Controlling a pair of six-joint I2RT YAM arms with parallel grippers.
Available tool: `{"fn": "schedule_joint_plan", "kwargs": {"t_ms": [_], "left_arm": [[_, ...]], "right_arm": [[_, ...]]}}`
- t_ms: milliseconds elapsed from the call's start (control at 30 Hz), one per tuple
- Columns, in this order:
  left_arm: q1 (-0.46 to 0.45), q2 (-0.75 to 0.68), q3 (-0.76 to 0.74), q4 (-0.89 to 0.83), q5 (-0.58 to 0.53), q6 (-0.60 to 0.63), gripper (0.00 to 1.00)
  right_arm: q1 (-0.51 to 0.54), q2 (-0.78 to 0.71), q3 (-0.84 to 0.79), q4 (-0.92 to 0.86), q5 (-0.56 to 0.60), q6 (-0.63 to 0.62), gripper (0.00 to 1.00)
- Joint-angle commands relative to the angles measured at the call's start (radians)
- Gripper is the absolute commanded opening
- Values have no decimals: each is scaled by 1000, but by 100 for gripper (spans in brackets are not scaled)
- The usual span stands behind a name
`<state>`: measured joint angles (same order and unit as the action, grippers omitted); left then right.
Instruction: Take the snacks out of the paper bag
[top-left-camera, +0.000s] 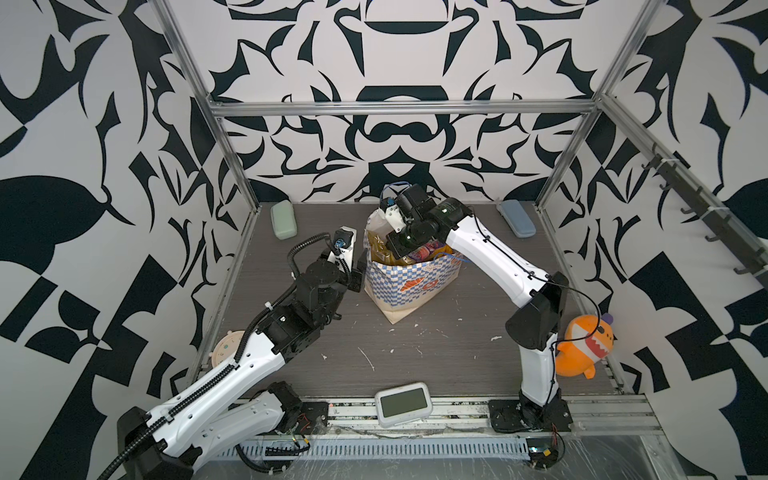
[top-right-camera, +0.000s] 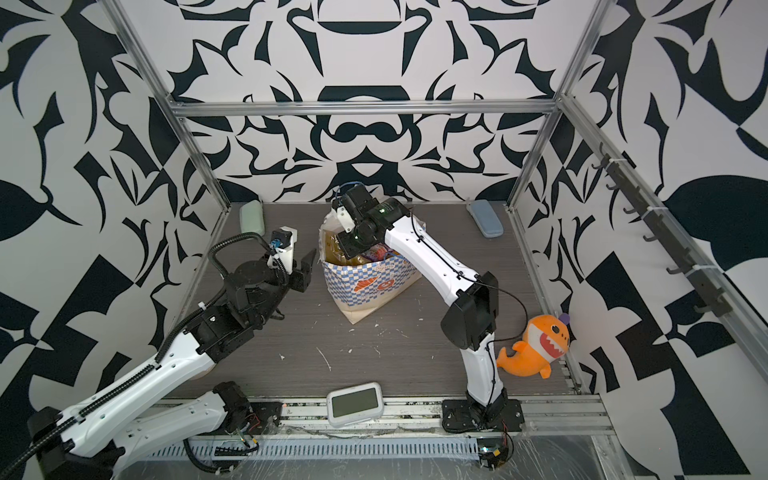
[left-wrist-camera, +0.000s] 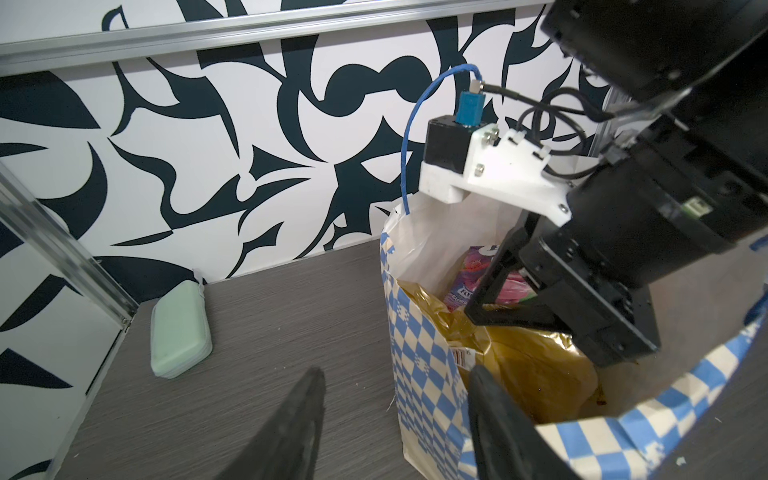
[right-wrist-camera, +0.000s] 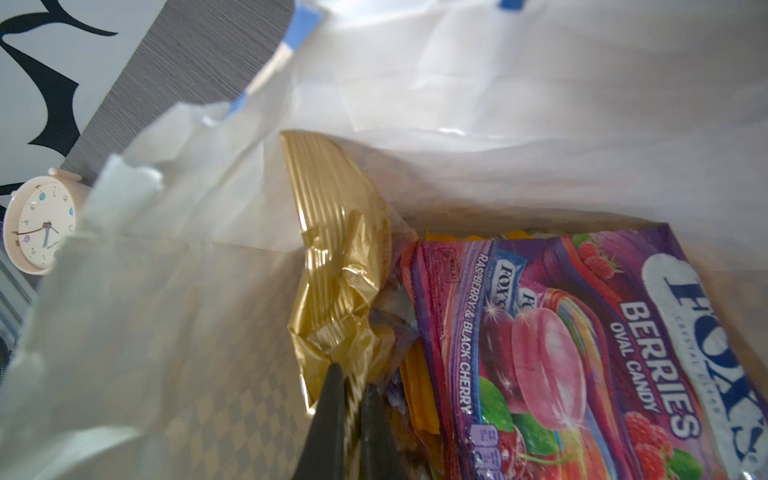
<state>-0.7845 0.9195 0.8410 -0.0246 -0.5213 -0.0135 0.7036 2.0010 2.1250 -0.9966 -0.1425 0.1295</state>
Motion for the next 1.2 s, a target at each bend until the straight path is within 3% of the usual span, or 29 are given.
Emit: {"fn": "schedule_joint_plan", "kwargs": {"t_ms": [0,367,533,600,700,733,767,933,1167], "left_arm": [[3,-24,-17,23,-20,-3,58],[3,-7,-9,20,-10,0,59],[2,-5,-8,16,-2,-3,59],[3,-3,-6,9,-2,-3,59],[3,-1,-2,-9,0,-3,60],[2,-1,-4,-11,0,-3,59],[2,-1,-6,-9,-1,-3,60],[2,7,-3,-6,-1,2,61],[2,5,-6,-14,5,-4,60]], "right_arm": [[-9,-100,83,117,-7,10,0],[-9,-100,220,83,-8,-20,0],[-9,-38,335,-39,-28,-34,0],[-9,-10,332,-100,-40,-55,26],[-4,-16,224,-131,-40,-70,48],[1,-31,167,-106,-46,-76,75],[11,-39,128,-93,-48,-86,82],[31,-11,86,-84,-26,-96,85],[65,139,221,-183,-76,-142,87]]}}
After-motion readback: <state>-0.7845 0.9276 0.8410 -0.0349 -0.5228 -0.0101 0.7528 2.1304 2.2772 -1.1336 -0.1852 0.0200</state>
